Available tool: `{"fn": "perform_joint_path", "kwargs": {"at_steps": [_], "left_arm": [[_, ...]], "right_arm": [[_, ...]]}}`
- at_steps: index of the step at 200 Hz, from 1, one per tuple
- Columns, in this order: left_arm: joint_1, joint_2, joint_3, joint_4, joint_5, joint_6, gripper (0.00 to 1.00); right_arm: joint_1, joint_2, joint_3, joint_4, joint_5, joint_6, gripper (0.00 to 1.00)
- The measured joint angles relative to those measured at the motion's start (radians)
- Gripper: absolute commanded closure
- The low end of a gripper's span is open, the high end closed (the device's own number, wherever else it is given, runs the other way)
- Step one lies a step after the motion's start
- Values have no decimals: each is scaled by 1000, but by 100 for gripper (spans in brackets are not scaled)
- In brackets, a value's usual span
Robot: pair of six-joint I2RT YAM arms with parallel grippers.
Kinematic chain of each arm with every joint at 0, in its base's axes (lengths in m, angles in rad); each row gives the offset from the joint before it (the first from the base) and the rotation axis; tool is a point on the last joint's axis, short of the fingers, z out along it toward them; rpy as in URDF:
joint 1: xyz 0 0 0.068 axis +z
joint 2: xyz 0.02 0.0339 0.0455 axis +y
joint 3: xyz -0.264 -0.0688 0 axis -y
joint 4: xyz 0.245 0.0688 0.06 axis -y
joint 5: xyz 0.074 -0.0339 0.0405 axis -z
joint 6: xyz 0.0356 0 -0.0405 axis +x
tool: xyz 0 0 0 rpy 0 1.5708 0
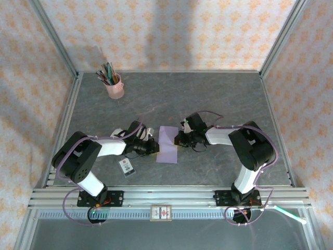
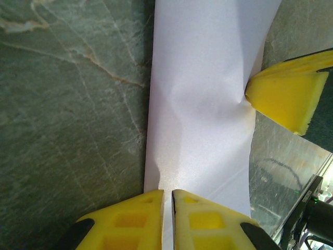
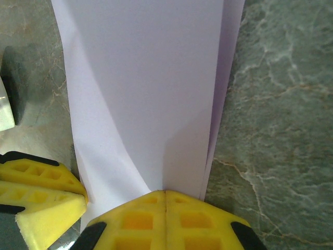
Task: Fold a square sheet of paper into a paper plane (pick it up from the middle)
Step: Hold the square sheet of paper at the center of the table.
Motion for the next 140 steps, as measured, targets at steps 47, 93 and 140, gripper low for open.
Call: {"fn": "perform_joint_path", "kwargs": {"at_steps": [47,93,140], "left_arm": [[-26,-41,0,6,20,-35,82],[-34,-57,-10,6,28,-45,83],[-33,-40,-54,16,28,-49,84]], "right_arm": [[3,-4,-2,0,8,0,99],[5,-5,-3,1,12,0,99],[5,-6,-3,1,14,0,99]]}}
